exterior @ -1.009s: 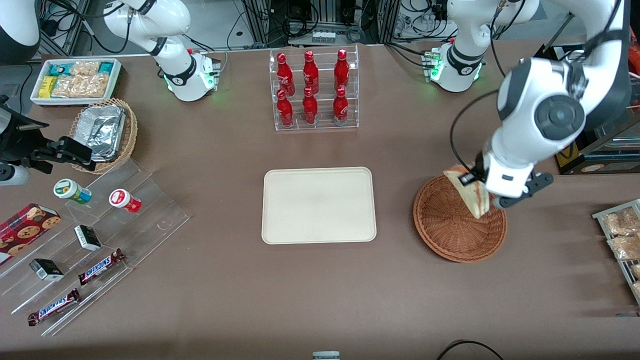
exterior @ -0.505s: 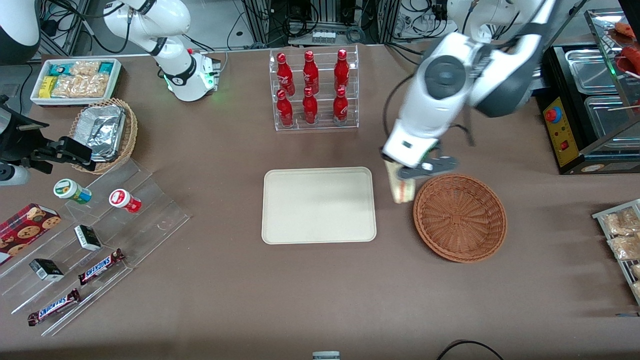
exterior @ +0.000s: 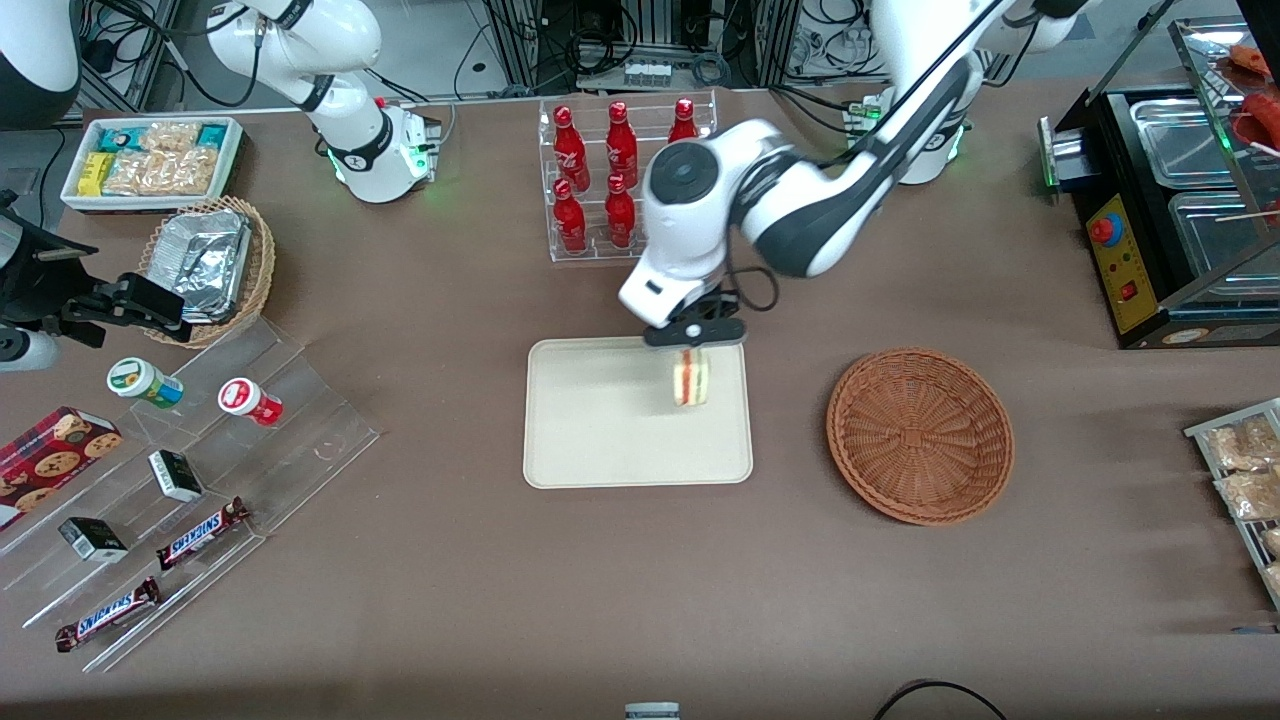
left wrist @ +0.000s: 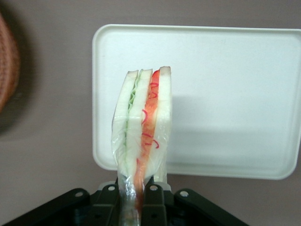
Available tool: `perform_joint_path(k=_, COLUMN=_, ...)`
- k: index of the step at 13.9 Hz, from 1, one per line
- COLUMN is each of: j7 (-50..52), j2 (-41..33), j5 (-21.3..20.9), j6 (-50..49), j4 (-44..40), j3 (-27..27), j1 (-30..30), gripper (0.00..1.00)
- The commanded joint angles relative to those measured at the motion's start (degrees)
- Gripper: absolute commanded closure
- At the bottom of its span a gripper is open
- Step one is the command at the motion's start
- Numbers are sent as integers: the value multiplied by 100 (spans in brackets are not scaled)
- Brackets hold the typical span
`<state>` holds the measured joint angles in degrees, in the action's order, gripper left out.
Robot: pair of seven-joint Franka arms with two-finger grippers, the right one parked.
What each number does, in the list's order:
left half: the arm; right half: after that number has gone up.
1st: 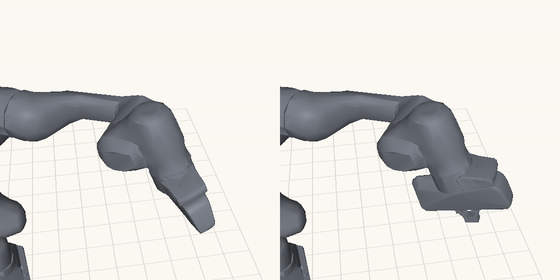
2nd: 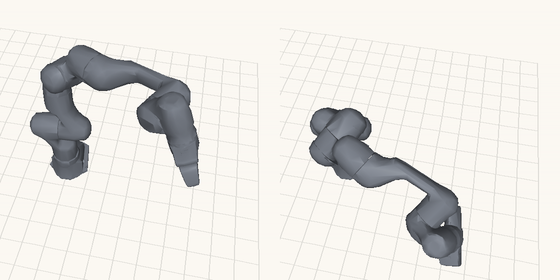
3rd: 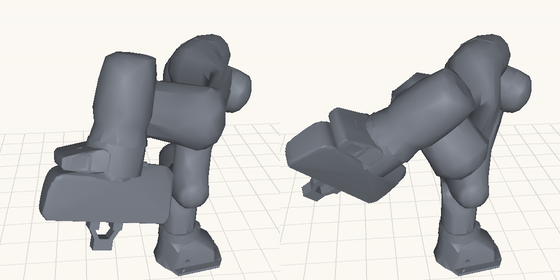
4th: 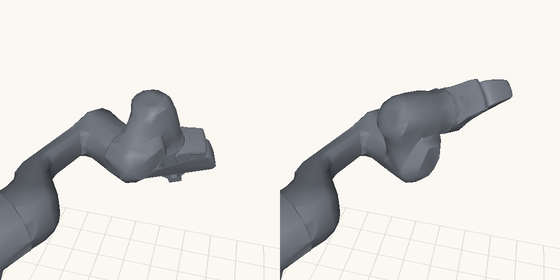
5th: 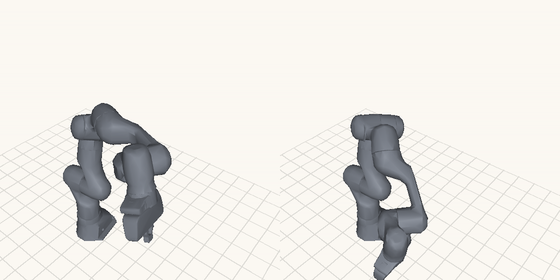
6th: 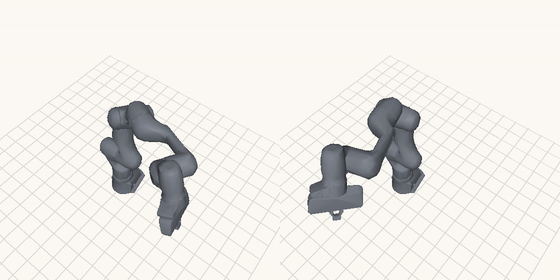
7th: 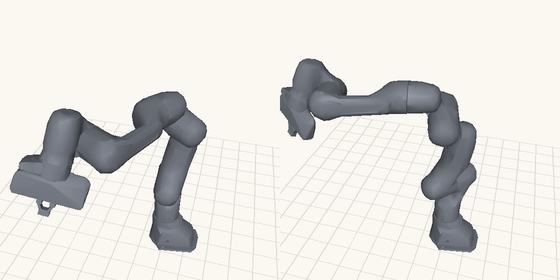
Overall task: Place sandwich from basket to tray
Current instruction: 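Carry the sandwich over the cream tray and lower it onto it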
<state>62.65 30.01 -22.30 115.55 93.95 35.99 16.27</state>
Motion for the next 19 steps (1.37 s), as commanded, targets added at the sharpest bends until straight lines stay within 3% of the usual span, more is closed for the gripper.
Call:
perform_joint_path(k=1, j7=449, j2=934, j5=-616, j6=-102, j4=-895, j3=13, j1=297, gripper=100)
perform_joint_path(k=7, j7=555, j2=1595, j5=-899, j6=82, j4=-1353, j3=-355, j1=930, gripper=100)
perform_joint_path(k=15, j7=740, j2=1833, j5=-908, j6=310, j4=-1371, j3=-452, j1=975, gripper=100)
perform_joint_path(k=16, j7=740, j2=1833, j5=-899, j6=328, j4=-1362, j3=-452, j1=975, gripper=88)
perform_joint_path(k=17, j7=731, j2=1833, j5=-908, j6=328, j4=-1354, j3=-452, j1=975, gripper=22)
perform_joint_path(k=18, j7=749, j2=1833, j5=-899, j6=328, j4=-1345, j3=-452, j1=975, gripper=0)
perform_joint_path(k=19, j7=758, j2=1816, j5=-882, j6=328, j4=-1345, j3=-452, j1=957, gripper=0)
